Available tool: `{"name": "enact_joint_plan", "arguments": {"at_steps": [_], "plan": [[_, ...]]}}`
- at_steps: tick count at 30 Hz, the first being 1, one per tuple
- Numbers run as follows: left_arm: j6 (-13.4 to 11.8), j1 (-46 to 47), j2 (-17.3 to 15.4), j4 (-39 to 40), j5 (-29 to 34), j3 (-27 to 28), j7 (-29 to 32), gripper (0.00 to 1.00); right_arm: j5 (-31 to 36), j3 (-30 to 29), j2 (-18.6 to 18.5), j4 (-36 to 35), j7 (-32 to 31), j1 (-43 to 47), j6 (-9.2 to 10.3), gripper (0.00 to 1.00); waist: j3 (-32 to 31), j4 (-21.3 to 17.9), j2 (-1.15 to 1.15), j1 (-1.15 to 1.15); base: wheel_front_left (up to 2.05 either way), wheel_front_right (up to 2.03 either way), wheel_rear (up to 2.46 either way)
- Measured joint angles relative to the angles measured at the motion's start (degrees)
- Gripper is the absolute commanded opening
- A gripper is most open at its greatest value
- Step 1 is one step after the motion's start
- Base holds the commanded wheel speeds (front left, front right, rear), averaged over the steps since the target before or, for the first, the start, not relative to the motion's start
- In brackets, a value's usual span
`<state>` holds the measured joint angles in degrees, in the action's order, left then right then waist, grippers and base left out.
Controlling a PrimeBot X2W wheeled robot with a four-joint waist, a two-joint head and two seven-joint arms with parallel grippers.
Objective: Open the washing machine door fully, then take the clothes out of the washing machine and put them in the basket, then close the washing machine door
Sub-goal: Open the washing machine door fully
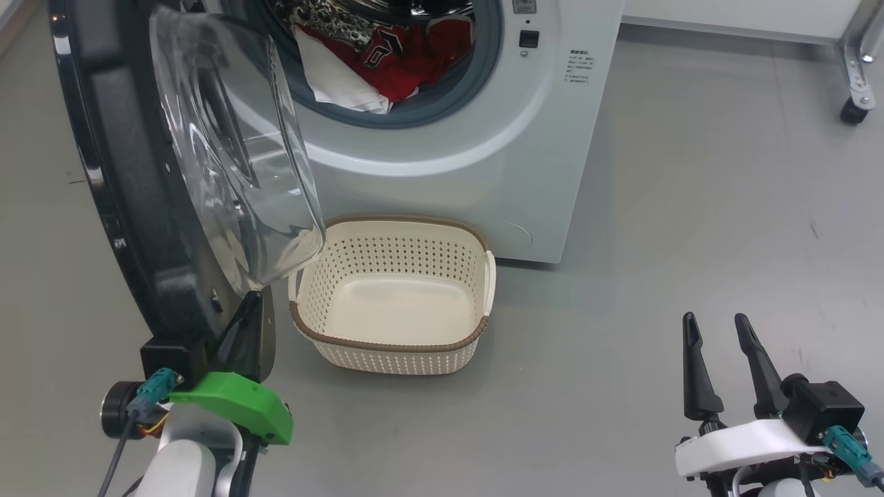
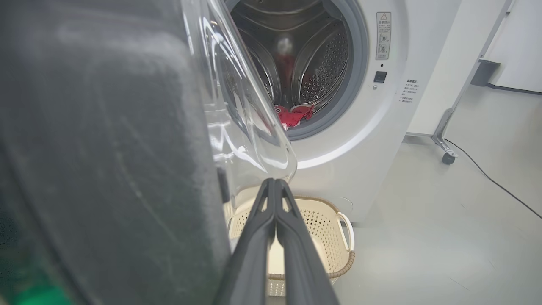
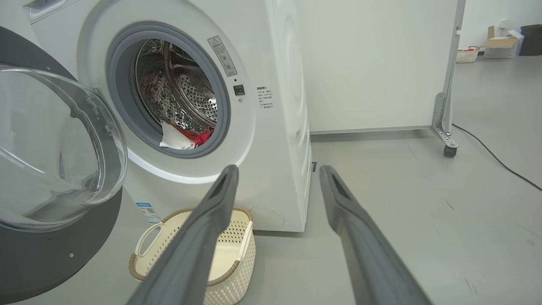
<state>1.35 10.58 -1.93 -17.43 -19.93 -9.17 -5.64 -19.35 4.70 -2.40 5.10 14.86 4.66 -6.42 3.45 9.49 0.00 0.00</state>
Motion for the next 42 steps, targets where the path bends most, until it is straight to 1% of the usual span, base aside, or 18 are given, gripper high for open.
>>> {"name": "enact_joint_plan", "arguments": {"at_steps": [5,10,20,28,32,35,42], "plan": [[-0.3,0.0,-0.2,-0.1,-0.3,1.5,-0.5,0.00,0.1,0.7,0.0,0.0,0.0,0.0,0.00,1.00,0.5,2.2,0.00,0.00,0.00,0.00,0.00],[-0.8,0.2,-1.1,-0.2,-1.5,3.7,-1.1,0.00,0.3,1.1,0.0,-0.1,0.0,-0.1,-0.01,1.00,1.7,3.9,0.00,0.00,0.00,0.00,0.00],[-2.2,1.8,-3.9,-0.4,-4.5,10.0,-2.1,0.00,1.5,2.3,0.0,-0.1,0.0,-1.5,-0.07,1.00,5.2,6.3,0.00,0.00,0.00,0.00,0.00],[-3.1,2.3,-7.6,-0.8,-7.0,15.6,-2.6,0.00,2.4,2.9,-0.3,-0.3,0.0,-3.4,-0.08,1.00,8.6,6.7,0.00,0.00,0.00,0.00,0.00],[-3.3,3.6,-9.1,-2.2,-9.3,19.2,-2.6,0.00,2.9,3.1,-0.6,-0.3,0.0,-4.0,-0.08,1.00,10.4,6.6,0.00,0.00,0.00,0.00,0.00],[-3.4,4.4,-10.8,-3.1,-10.3,21.2,-2.6,0.00,3.4,3.3,-0.9,-0.4,0.0,-5.0,-0.18,1.00,11.7,6.5,0.00,0.00,0.00,0.00,0.00],[-3.2,6.5,-14.0,-5.9,-11.3,23.4,-2.0,0.00,4.1,4.2,-1.1,-0.5,0.0,-7.0,-0.23,1.00,14.7,6.1,0.00,0.00,0.00,0.00,0.00]]}}
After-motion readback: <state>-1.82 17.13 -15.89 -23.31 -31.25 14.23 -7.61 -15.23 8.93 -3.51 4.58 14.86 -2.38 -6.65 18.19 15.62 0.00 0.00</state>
